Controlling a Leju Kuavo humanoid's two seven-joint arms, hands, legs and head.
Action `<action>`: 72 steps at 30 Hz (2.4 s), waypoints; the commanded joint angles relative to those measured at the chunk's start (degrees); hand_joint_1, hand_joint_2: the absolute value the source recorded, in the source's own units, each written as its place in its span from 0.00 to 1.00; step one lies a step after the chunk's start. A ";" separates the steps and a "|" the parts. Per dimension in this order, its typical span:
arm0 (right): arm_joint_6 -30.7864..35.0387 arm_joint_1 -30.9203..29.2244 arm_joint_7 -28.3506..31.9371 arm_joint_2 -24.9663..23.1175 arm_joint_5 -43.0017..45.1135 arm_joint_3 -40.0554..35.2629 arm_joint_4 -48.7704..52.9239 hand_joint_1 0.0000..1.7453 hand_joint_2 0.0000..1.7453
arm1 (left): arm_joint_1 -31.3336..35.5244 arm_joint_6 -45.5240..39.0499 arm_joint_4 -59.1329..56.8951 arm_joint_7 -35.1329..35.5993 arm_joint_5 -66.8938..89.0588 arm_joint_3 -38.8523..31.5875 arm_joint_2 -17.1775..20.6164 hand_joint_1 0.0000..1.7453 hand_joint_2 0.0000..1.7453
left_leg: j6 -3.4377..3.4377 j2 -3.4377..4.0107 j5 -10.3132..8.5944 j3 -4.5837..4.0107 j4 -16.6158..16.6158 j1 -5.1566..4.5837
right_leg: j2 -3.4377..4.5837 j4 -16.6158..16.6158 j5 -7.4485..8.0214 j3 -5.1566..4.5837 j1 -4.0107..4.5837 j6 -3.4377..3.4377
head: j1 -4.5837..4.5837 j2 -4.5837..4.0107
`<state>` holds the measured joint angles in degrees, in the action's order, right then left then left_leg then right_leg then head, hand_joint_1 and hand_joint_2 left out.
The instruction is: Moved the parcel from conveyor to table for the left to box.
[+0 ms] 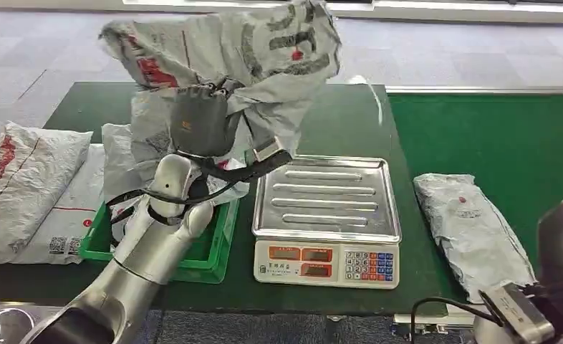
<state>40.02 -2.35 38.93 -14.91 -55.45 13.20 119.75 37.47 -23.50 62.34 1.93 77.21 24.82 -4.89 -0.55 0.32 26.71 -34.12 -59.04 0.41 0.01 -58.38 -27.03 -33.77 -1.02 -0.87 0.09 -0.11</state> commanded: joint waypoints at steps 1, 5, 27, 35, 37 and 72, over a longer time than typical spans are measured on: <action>-0.02 1.51 -3.18 -5.09 -3.09 1.20 0.75 0.00 1.00 | -4.64 4.02 10.82 14.61 12.79 -9.71 7.75 1.00 1.00 | -0.04 0.30 0.03 0.13 0.13 0.02 | 0.34 0.08 0.06 -0.01 0.03 0.11 | 0.00 0.00; -0.02 1.83 -4.09 -5.09 -3.91 0.73 1.45 0.00 1.00 | -3.90 8.25 5.51 14.48 12.25 -12.78 6.41 1.00 1.00 | -0.03 0.07 -0.02 0.09 0.09 0.00 | 0.08 0.04 0.01 0.00 0.00 0.07 | 0.00 0.00; -0.02 2.18 -5.94 -5.09 -5.77 0.21 1.59 0.00 1.00 | -7.54 18.96 -8.86 10.89 9.87 -30.29 0.80 1.00 1.00 | -0.03 0.02 -0.03 0.06 0.08 0.04 | 0.02 0.05 0.00 0.01 0.02 0.07 | 0.00 0.00; -0.02 2.33 -8.32 -5.09 -8.65 -0.40 -3.09 0.00 1.00 | -9.97 18.51 -16.26 5.68 8.18 -31.06 -1.11 1.00 1.00 | -0.03 0.02 -0.05 0.20 0.20 0.02 | 0.03 0.17 0.03 0.16 0.01 0.09 | 0.00 0.00; -0.02 1.00 -12.23 -3.38 -11.89 -0.05 -8.31 0.00 1.00 | -10.66 15.92 -15.68 3.15 6.50 -31.42 -1.74 0.00 1.00 | -0.02 0.06 -0.02 0.19 0.14 0.05 | 0.07 0.16 0.03 0.16 0.04 0.06 | 0.00 0.00; -7.26 -12.93 -57.97 20.05 -34.55 3.21 -59.35 0.00 0.00 | -29.69 27.28 48.27 -41.93 -74.01 -24.38 -2.16 0.00 1.00 | 0.04 0.06 0.05 0.05 0.13 0.05 | 0.05 0.19 0.04 0.07 0.05 0.06 | 0.00 0.00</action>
<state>32.94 -12.60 -18.88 4.17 -90.01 17.95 66.54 7.81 3.69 110.90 -40.22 3.35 -1.01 -8.26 -0.53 0.29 26.78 -34.20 -59.05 0.45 -0.04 -58.34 -27.06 -33.80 -1.00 -0.89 0.09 -0.11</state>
